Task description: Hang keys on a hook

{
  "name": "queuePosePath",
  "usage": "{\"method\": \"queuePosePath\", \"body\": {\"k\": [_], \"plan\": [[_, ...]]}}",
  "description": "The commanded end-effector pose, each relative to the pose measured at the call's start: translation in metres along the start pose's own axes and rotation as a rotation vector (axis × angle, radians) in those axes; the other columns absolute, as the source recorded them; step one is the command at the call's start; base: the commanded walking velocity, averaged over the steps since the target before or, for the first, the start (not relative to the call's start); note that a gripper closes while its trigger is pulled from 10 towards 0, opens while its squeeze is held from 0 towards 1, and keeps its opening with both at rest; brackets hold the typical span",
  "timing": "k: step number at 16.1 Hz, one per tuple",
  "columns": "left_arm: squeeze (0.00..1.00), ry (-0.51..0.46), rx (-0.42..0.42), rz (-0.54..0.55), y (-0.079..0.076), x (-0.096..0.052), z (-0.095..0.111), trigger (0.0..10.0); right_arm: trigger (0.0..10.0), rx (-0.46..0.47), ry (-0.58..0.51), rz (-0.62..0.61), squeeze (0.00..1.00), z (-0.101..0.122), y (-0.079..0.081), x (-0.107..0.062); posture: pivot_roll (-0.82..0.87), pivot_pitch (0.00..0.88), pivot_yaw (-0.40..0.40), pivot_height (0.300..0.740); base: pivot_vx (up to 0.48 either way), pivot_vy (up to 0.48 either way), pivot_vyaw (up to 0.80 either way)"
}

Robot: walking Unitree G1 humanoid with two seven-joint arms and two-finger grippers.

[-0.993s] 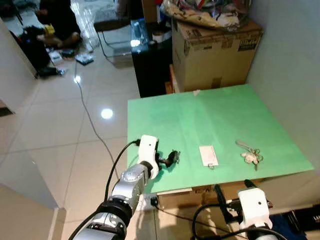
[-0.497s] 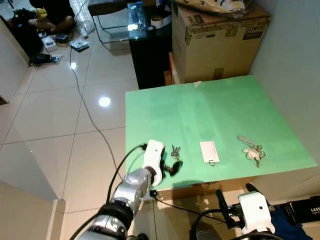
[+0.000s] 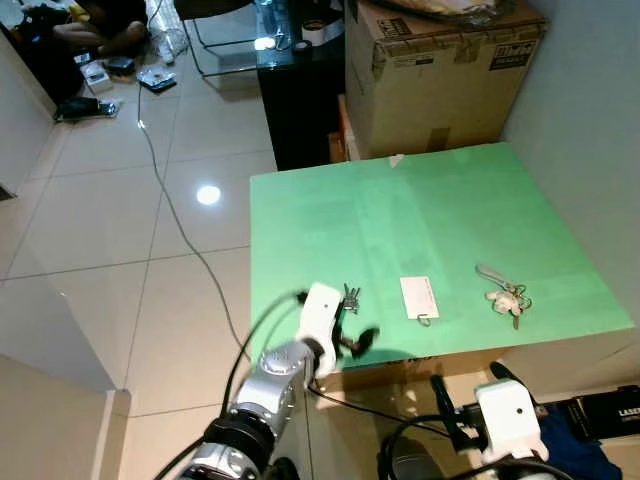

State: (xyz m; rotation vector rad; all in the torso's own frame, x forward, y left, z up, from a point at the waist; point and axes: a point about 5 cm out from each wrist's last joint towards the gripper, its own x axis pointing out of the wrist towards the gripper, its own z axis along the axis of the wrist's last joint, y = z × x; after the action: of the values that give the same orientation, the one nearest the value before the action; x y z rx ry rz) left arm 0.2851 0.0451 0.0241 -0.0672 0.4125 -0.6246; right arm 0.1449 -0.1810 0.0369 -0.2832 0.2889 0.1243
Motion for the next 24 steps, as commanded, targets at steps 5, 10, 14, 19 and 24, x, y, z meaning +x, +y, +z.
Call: {"method": "queuePosePath", "body": {"k": [5, 10, 14, 19, 24], "plan": [[0.0, -0.032, -0.039, 0.026, -0.009, -0.001, -0.012, 10.0, 10.0, -0.004, -0.007, 0.025, 1.0, -0.002, 0.007, 0.006, -0.34, 0.18, 0.082, 0.74, 0.0, 0.0, 0.0], [0.0, -0.047, -0.094, 0.037, -0.027, 0.004, -0.019, 10.0, 10.0, -0.017, -0.038, 0.049, 1.0, 0.014, 0.017, 0.003, -0.36, 0.2, 0.058, 0.74, 0.0, 0.0, 0.0], [0.0, -0.053, -0.079, 0.051, -0.033, 0.005, -0.023, 10.0, 10.0, -0.016, -0.042, 0.064, 1.0, 0.025, 0.019, -0.009, -0.37, 0.23, 0.048, 0.74, 0.0, 0.0, 0.0], [0.0, -0.051, -0.113, 0.036, -0.042, 0.01, -0.021, 10.0, 10.0, -0.008, -0.045, 0.061, 1.0, 0.042, 0.02, -0.018, -0.39, 0.245, 0.048, 0.74, 0.0, 0.0, 0.0], [0.0, -0.08, -0.141, 0.014, -0.052, 0.016, -0.011, 10.0, 10.0, -0.063, -0.054, 0.161, 1.0, 0.046, 0.04, -0.03, -0.37, 0.262, 0.051, 0.74, 0.0, 0.0, 0.0]]}}
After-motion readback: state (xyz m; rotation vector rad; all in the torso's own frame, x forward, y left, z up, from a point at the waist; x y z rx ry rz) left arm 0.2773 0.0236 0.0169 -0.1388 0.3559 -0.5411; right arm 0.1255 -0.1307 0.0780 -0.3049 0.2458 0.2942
